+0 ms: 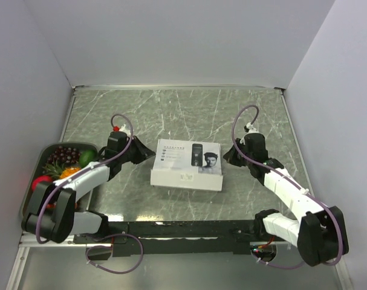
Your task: Sort the hair-cutting tools
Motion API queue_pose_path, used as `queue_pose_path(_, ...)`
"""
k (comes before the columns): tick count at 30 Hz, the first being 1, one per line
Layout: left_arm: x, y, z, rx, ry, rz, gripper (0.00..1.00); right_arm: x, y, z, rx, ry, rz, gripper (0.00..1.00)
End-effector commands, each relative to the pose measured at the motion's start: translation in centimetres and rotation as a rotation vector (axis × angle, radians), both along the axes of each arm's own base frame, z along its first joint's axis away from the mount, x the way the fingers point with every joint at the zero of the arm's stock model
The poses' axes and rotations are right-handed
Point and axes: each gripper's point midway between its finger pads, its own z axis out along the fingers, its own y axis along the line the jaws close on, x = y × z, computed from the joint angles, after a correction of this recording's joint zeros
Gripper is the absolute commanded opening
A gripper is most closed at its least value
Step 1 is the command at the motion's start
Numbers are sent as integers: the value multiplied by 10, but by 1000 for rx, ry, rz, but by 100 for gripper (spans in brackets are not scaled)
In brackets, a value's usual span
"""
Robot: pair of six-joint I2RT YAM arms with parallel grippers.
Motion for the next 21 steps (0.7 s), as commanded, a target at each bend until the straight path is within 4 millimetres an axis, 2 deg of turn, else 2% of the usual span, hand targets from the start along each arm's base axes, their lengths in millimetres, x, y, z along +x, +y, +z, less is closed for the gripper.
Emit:
queue_pose_path(1,-3,22,11,62,-46,116,14,-6,-11,17,-41,-65,-49,2)
queue_pose_path(3,-2,36,17,110,-68,174,15,-9,-14,29,-54,-97,-58,2)
queue_pose_path(4,-1,39,31,106,-110,188,16,-11,-14,34,-54,-109,-56,2)
queue_pose_path(6,-8,45,38,137,-102,195,16,-16,-11,46,-46,-141,-40,2)
queue_pose_path(7,-10,46,52,129,-136,196,17,-20,-10,46,-47,-137,-30,2)
queue_pose_path(9,-15,43,65,127,-159,179,17,-27,-1,50,-35,-143,13,3)
queue_pose_path(12,-26,21,79,94,-186,86,18,-40,15,41,-35,-101,83,3)
queue_pose_path(15,-41,-13,73,74,-153,-39,17,-48,26,28,-51,-72,118,3)
queue_pose_path(17,-44,-22,68,74,-144,-56,17,-51,32,19,-50,-52,126,3)
queue_pose_path(21,-48,-37,44,100,-103,-86,17,-61,43,-1,-61,-5,151,2)
